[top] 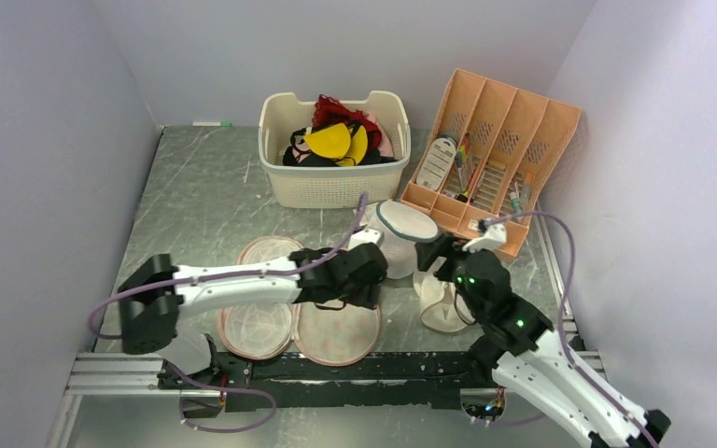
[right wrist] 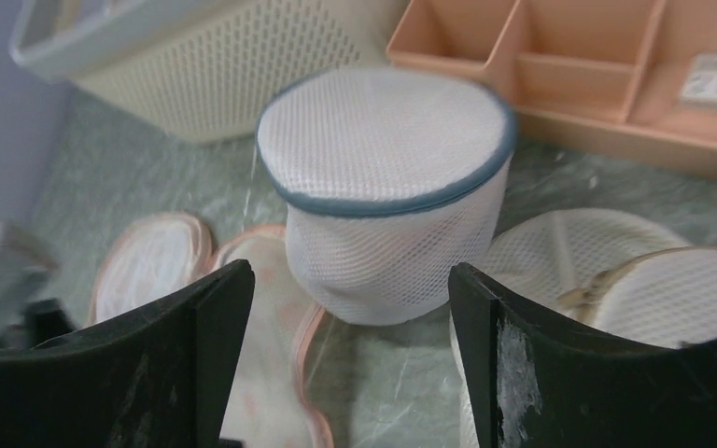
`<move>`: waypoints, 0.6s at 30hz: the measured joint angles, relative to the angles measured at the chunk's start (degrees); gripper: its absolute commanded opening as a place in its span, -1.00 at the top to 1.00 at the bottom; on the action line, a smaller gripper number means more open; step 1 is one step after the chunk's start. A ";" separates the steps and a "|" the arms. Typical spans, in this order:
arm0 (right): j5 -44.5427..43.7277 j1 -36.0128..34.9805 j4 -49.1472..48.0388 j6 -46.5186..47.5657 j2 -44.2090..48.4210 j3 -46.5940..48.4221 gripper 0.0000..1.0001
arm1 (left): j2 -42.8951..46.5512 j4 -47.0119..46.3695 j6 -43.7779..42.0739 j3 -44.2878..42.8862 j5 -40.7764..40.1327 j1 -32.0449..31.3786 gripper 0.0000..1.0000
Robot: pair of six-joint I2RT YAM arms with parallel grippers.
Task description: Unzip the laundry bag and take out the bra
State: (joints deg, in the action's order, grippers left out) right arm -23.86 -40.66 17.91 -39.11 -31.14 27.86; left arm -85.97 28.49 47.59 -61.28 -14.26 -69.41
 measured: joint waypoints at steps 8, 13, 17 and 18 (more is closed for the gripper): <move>-6.84 0.07 3.45 1.22 14.88 -1.14 -0.51 | -19.10 7.76 -0.48 -16.83 -8.83 -1.05 -0.40; -6.73 0.07 3.80 2.03 12.41 -1.68 -0.51 | -27.32 12.26 -1.95 -23.61 -12.59 -1.07 -0.17; -6.84 0.09 5.33 3.45 10.78 -2.12 -0.51 | -30.05 14.82 -2.43 -25.20 -14.67 -1.05 0.01; -6.84 0.09 5.62 3.61 10.80 -2.29 -0.51 | -30.21 14.97 -2.56 -25.24 -14.80 -1.05 0.05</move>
State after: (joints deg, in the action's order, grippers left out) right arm -30.70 -40.58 23.53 -35.51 -20.34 25.56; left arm -116.18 43.46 45.04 -86.52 -29.06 -70.46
